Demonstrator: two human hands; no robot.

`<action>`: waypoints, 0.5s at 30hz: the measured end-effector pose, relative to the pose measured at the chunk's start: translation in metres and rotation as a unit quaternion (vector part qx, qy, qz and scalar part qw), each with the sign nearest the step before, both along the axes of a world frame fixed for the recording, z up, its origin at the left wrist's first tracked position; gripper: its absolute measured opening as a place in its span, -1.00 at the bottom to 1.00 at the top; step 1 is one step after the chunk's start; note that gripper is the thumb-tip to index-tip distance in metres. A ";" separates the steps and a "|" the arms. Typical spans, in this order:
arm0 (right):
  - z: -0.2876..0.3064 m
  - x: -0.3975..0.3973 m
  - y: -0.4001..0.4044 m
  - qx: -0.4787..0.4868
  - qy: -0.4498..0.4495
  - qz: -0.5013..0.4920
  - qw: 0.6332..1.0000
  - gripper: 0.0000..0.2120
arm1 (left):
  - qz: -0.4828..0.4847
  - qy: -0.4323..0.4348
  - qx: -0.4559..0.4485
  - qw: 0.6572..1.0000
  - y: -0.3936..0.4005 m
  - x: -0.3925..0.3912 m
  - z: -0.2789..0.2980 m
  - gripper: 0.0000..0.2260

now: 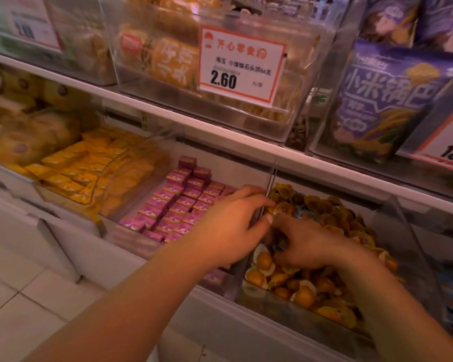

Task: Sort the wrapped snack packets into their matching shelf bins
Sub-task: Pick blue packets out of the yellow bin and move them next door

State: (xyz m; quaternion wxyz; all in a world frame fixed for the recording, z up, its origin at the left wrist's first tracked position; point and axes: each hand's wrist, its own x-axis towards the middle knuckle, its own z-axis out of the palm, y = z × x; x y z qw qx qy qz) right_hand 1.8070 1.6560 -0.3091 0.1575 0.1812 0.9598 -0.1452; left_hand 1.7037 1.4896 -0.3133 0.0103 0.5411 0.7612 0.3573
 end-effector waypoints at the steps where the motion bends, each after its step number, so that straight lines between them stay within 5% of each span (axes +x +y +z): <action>1: 0.000 0.000 -0.002 -0.017 0.005 0.009 1.000 -0.67 | 0.000 -0.001 0.000 1.000 -0.001 0.000 0.000 -0.69; 10: 0.002 0.001 -0.013 -0.019 -0.045 0.065 0.997 -0.44 | 0.005 -0.001 0.003 1.000 0.001 0.002 0.001 -0.71; 15: -0.002 0.000 -0.005 0.012 -0.018 0.024 0.999 -0.63 | 0.000 -0.011 0.005 1.000 0.001 0.001 -0.002 -0.71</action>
